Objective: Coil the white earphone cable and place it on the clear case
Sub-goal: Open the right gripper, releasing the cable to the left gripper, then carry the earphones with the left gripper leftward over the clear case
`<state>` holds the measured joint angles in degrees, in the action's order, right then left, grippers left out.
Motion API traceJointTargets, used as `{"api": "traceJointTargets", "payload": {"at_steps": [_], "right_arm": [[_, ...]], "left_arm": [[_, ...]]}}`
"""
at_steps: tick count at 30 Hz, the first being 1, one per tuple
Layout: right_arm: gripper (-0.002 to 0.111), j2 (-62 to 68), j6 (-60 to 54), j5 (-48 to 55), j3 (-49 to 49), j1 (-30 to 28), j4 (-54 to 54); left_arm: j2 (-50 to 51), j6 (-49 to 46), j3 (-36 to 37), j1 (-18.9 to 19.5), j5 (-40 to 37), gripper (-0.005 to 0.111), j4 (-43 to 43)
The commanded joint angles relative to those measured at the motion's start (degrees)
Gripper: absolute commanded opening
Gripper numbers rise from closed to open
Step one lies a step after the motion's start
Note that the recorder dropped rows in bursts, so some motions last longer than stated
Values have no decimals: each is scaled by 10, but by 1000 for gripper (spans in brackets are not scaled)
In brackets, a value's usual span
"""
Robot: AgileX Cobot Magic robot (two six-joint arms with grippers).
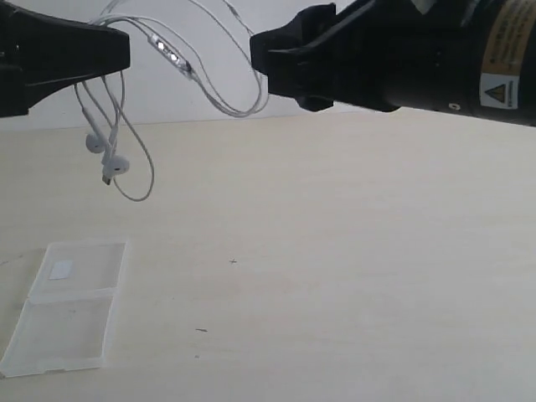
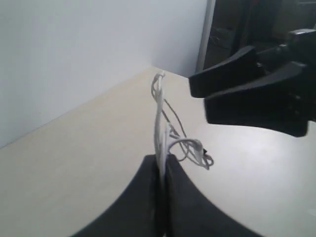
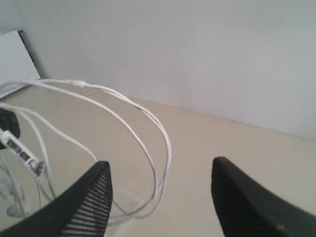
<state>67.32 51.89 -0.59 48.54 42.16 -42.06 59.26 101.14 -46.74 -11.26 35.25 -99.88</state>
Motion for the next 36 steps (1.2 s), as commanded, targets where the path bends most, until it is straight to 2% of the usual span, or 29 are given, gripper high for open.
{"api": "traceJointTargets", "payload": {"at_steps": [1, 5, 11, 15, 19, 25, 28, 32, 36], "right_arm": [[58, -19, -92, -2, -2, -1, -5], [58, -20, -134, -16, -2, -1, -5], [58, -18, -129, -13, -2, -1, -3], [58, -18, -129, 15, -2, -1, 3], [58, -18, -129, 35, -2, -1, 26], [58, -18, -129, 47, -2, -1, 32], [58, -18, -129, 58, -2, -1, 32], [58, -18, -129, 88, -2, -1, 62], [58, -18, -129, 116, -2, -1, 66]], "left_arm": [[-3, 35, 0, -1, -29, 0, -1], [-4, 62, 0, -1, -35, 0, -1], [-17, 87, 0, 12, -48, 0, -1], [-36, 129, 1, 56, -20, 0, -1], [-50, 181, 1, 129, 72, 0, -1], [-67, 174, 4, 215, 225, 0, -1], [-79, 173, 22, 252, 254, 0, -1], [-98, 172, 65, 282, 258, 0, -1], [-114, 175, 109, 289, 257, 0, -1]]}}
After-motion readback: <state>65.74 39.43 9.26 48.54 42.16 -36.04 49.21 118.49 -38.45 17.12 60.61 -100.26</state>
